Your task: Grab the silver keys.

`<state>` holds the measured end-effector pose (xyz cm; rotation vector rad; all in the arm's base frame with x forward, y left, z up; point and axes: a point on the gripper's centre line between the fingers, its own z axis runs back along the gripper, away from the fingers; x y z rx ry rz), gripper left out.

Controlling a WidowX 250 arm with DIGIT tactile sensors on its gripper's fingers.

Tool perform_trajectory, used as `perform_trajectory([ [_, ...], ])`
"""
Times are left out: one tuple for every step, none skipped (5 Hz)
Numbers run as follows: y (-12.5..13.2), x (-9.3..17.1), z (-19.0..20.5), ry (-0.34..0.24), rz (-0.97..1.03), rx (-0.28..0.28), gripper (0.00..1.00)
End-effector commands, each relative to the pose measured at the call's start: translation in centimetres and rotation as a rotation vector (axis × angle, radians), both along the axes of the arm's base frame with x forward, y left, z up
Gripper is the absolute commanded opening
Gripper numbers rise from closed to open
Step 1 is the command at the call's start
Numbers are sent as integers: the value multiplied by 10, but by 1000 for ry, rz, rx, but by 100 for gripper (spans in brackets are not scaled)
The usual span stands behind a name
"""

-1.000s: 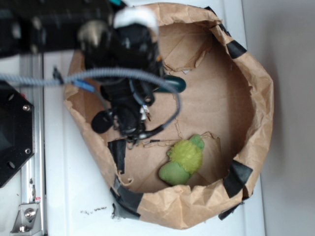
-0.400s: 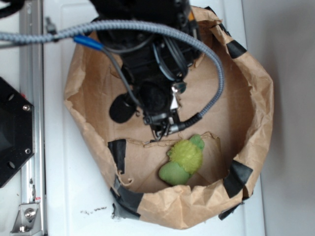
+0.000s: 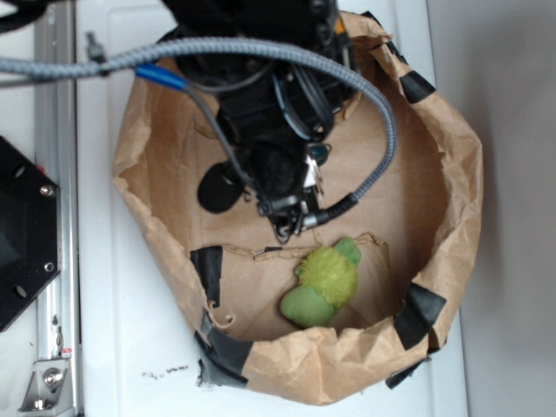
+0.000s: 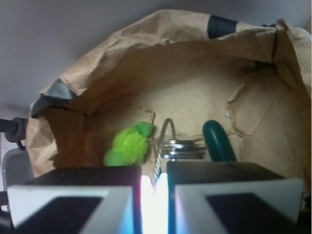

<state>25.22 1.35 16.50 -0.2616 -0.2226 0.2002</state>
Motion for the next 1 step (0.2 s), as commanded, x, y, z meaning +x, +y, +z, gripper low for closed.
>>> perform_trajectory([
  [0,0,-2,-29,-16,63,0],
])
